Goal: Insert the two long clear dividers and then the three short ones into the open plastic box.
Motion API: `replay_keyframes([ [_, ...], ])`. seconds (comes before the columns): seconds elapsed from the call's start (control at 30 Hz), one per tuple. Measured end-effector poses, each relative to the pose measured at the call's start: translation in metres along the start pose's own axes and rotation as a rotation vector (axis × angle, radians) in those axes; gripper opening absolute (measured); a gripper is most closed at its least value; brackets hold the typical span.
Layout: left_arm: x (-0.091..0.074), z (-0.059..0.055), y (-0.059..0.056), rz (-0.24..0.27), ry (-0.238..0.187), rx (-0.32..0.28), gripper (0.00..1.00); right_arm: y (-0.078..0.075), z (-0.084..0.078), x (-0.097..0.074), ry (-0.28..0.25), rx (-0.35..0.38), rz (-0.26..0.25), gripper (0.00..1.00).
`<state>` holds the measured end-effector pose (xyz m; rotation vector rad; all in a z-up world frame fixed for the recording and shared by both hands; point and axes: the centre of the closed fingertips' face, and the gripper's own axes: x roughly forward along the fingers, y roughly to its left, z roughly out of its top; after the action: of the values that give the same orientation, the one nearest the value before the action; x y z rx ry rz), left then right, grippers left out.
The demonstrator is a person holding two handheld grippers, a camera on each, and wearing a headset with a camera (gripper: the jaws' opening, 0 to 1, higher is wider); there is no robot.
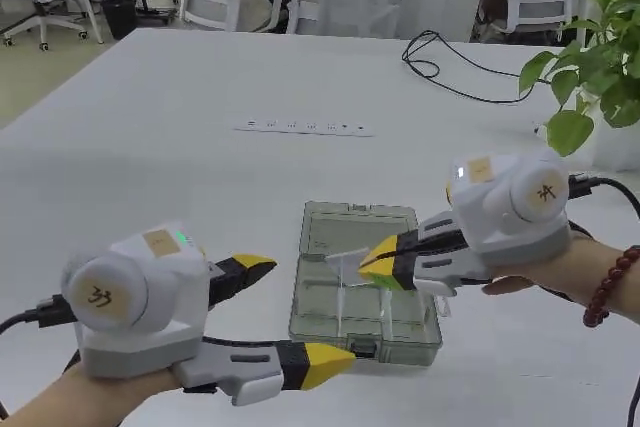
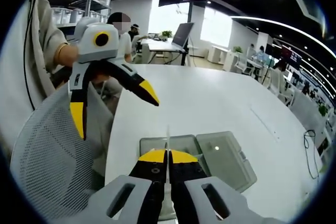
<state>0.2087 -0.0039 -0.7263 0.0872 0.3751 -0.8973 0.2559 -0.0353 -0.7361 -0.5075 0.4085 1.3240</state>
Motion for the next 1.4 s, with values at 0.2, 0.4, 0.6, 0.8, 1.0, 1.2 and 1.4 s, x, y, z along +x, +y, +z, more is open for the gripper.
replay_keyframes([
  [0.2, 0.001, 0.000, 0.004, 0.023, -0.007, -0.003, 0.86, -0.005, -0.003, 0.009, 0.014, 0.005, -0.004, 0.02],
  [0.4, 0.001, 0.001, 0.007, 0.036, -0.012, -0.015, 0.90, -0.006, -0.005, 0.016, 0.024, 0.016, 0.003, 0.02],
  [0.6, 0.001, 0.000, 0.009, 0.043, -0.014, -0.030, 0.91, -0.009, -0.012, 0.022, 0.053, 0.020, 0.002, 0.02],
  [0.8, 0.001, -0.001, 0.009, 0.042, -0.010, -0.034, 0.92, -0.010, -0.015, 0.024, 0.066, 0.031, 0.003, 0.02],
  [1.0, 0.002, -0.001, 0.009, 0.039, -0.004, -0.029, 0.92, -0.010, -0.018, 0.025, 0.090, 0.031, 0.010, 0.02],
  [1.2, 0.003, -0.001, 0.008, 0.032, -0.002, -0.027, 0.91, -0.011, -0.017, 0.027, 0.107, 0.054, 0.017, 0.02],
  [1.4, 0.003, -0.002, 0.009, 0.032, 0.000, -0.025, 0.91, -0.009, -0.013, 0.034, 0.196, 0.042, 0.030, 0.02],
])
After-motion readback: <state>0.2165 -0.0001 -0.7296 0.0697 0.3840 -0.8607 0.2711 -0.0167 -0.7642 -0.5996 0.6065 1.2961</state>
